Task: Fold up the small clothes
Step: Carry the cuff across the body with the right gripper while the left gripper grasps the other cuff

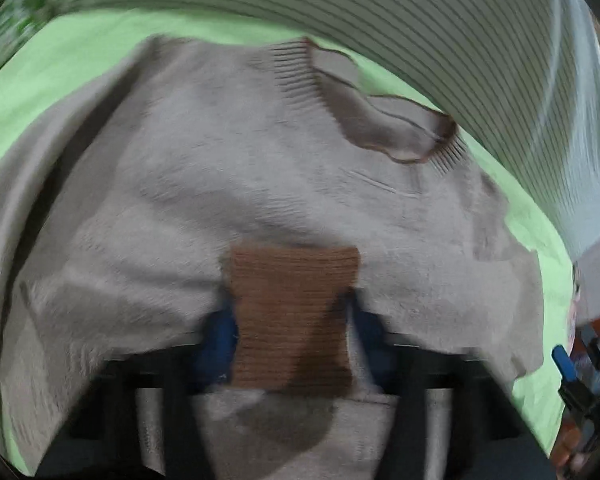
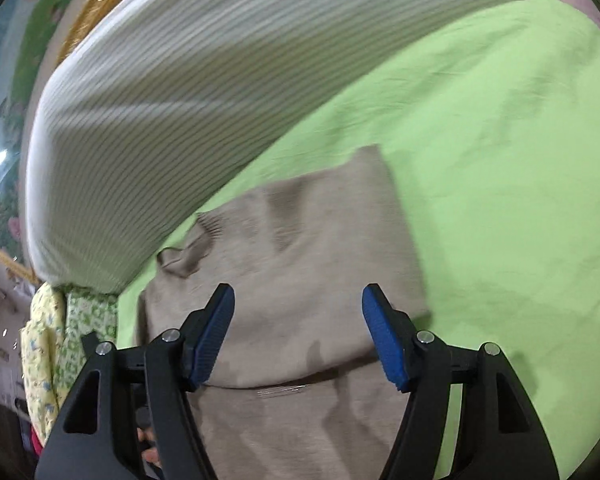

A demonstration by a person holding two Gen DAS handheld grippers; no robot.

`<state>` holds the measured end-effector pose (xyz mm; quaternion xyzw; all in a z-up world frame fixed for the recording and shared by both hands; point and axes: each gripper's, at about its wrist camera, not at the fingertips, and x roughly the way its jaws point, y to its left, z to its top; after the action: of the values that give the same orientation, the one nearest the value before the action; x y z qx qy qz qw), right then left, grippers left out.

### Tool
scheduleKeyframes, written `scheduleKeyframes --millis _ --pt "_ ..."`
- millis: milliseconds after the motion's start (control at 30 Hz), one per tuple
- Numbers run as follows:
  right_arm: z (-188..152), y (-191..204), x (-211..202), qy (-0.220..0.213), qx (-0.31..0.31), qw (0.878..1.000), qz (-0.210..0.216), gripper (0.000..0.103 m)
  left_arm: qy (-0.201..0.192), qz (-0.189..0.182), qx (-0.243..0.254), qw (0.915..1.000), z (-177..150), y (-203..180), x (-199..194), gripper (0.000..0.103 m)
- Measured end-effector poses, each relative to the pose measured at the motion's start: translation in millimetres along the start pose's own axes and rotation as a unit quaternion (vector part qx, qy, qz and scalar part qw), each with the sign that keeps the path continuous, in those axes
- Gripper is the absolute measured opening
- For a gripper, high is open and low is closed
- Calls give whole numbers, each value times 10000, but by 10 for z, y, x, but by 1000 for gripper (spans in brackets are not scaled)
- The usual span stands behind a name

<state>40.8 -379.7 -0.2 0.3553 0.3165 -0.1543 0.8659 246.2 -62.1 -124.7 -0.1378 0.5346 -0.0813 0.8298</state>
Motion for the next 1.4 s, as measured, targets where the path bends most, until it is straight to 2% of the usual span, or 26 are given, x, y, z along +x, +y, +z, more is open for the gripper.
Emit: scheduleKeyframes --millis 33,100,200,267,333,400,500,667,800,833,867,900,967,1000,1100,1233,1333,1367,1400 --pt "9 -42 3 -33 74 10000 -32 67 30 -155 100 9998 10 -28 -10 4" --pt "31 -127 -9 -90 172 9998 -72 67 -208 -325 184 9991 32 -33 -175 3" --pt "90 -116 -13 -208 114 9996 -170 67 -833 -495 119 9952 108 130 -626 3" --pt "135 -114 -12 -253 20 9995 -194 67 -1110 -242 33 9935 181 307 -775 3" --pt "174 -104 26 -272 -89 9992 -282 67 -1202 -31 -93 9927 236 565 -849 3" --pt "198 -112 102 -220 -133 9993 -276 67 -1166 197 -342 9924 268 822 -826 3" --pt "214 -78 276 -82 -286 9990 -339 67 -1015 100 -690 9924 255 1114 -820 3" --pt "249 28 689 331 -693 9963 -381 67 -907 164 -298 9953 88 934 -773 3" --pt "237 -3 1059 839 -896 9899 -710 67 -835 192 -196 9961 40 838 -736 3" --pt "237 -1 1090 870 -971 9888 -723 63 -802 183 -199 9964 37 847 -731 3" --pt "259 10 1090 872 -1111 9872 -746 17 -768 174 -201 9967 29 845 -720 3" --pt "329 -9 1071 961 -1129 9862 -735 11 -734 158 -204 9970 25 841 -716 3" --pt "490 -53 917 759 -1077 9885 -738 5 -658 88 -174 9976 11 812 -694 3" --pt "569 -57 837 629 -1161 9873 -887 2 -622 65 -161 9979 3 784 -664 3" --pt "718 -156 786 700 -1132 9874 -859 2 -453 103 -117 9989 -65 710 -517 3" --pt "522 -19 931 830 -1820 9717 -1258 3 -356 406 -283 9981 -120 853 -410 3" --pt "449 12 976 822 -1744 9712 -1401 6 -338 383 -366 9980 -119 998 -407 7" --pt "431 23 953 803 -1699 9716 -1436 11 -291 410 -337 9982 -124 1018 -425 8" --pt "409 38 905 799 -1604 9741 -1380 16 -254 445 -318 9982 -136 1022 -447 13"
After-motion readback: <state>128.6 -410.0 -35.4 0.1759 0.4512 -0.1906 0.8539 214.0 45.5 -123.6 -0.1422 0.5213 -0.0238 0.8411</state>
